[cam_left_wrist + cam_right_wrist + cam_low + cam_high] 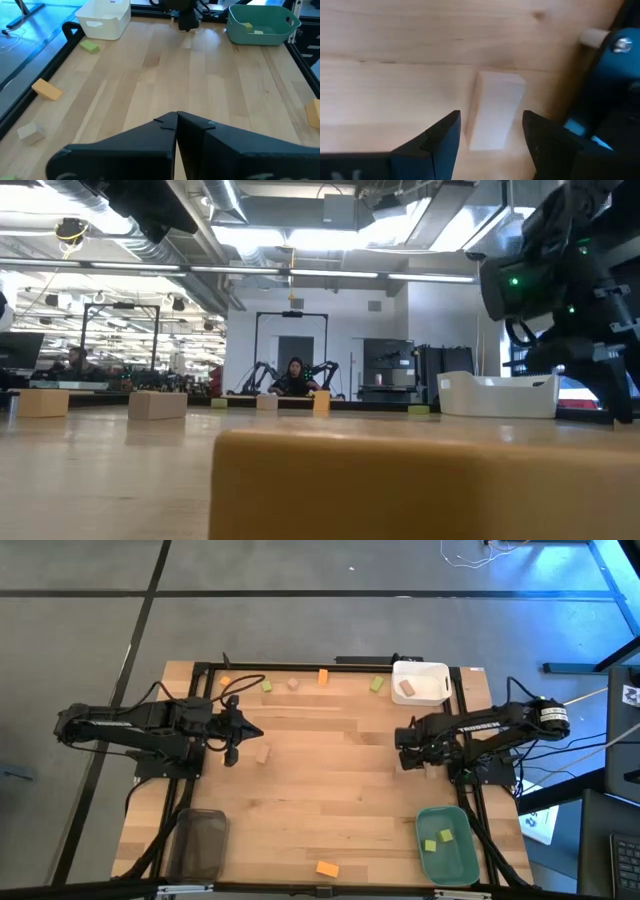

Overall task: Sort & place blocks by color
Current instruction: Put the bottom right brown block into the white bin

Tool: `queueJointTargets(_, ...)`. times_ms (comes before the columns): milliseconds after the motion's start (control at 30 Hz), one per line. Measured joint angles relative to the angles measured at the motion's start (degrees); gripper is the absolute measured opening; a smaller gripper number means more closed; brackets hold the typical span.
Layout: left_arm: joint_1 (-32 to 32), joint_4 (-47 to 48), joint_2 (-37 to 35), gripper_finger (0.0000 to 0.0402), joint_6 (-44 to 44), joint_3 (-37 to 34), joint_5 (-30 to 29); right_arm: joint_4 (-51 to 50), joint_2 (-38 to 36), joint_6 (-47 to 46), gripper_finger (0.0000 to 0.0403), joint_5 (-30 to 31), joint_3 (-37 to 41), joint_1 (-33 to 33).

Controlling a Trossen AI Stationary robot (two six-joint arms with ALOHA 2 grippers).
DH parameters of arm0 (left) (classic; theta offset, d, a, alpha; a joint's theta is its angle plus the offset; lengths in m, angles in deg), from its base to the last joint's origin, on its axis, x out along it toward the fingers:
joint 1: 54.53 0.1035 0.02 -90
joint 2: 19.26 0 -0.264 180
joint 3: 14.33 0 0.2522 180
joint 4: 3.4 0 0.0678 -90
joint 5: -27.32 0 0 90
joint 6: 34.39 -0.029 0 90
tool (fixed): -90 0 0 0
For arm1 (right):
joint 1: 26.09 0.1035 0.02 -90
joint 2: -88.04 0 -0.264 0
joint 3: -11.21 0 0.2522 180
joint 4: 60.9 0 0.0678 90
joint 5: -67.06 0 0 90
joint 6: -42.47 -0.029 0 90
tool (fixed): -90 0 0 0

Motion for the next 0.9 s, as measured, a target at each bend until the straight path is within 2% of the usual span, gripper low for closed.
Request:
queueJointTargets(267, 0.0, 0.0, 0.0, 0.0001, -0.15, 0.0, 0.0, 5.68, -0.23, 0.01, 0.0215, -0.14, 3.64, 0.0)
queueJointTargets(900, -0.02, 0.02, 0.0, 0.0003, -0.17, 0.0, -1.49, 6.87, -0.01, 0.15, 0.0215, 2.75, 2.46, 0.53)
